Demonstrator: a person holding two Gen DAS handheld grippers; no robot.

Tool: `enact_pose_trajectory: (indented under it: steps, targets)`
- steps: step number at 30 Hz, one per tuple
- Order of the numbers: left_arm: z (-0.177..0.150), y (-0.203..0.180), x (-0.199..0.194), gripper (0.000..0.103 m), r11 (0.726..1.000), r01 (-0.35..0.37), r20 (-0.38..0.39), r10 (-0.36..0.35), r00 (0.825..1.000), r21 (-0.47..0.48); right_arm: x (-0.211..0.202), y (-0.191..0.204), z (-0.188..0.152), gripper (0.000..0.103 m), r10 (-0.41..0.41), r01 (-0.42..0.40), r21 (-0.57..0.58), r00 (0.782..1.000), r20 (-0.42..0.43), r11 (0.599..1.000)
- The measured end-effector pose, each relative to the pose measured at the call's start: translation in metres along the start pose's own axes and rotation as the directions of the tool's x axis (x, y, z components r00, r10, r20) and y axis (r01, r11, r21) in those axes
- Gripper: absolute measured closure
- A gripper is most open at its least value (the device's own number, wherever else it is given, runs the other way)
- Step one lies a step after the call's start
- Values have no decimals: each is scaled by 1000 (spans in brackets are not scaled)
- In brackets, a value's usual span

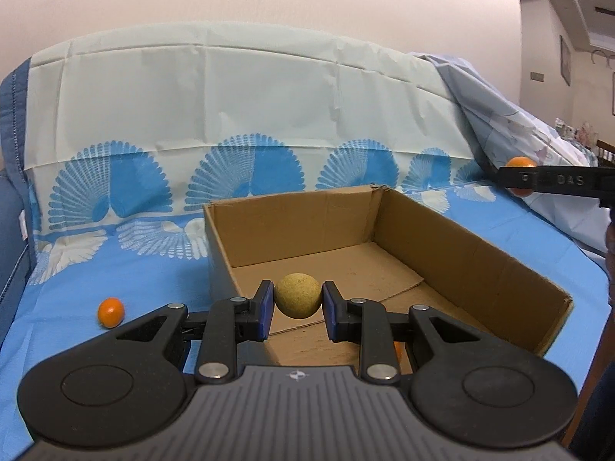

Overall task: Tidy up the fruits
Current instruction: 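Carry the mandarin and yellow-green fruit up over the cardboard box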

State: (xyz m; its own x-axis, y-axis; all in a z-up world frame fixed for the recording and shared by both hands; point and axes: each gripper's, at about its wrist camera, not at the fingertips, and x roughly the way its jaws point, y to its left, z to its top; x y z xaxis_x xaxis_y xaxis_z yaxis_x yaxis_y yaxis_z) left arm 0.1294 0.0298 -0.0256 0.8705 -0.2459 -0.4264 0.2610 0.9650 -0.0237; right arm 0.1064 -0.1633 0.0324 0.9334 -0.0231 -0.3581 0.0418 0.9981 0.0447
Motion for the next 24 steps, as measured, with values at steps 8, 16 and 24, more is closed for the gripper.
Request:
enact_pose_trajectory:
  steps: [8,16,24]
  targets:
    - [-4,-13,-1,73,996,73,-1,-73,997,43,2,1,1,64,0,0,-1,1000,-10,1000]
    - [-8,-23,-1,73,990,114,-5,-114,993,81,4,5,0,64,4,-4,-14,1000,-14,1000]
    - [-10,-31,-2,73,985,131,-3,-132,991,116,5,7,0,64,8,-8,-29,1000,-19,1000]
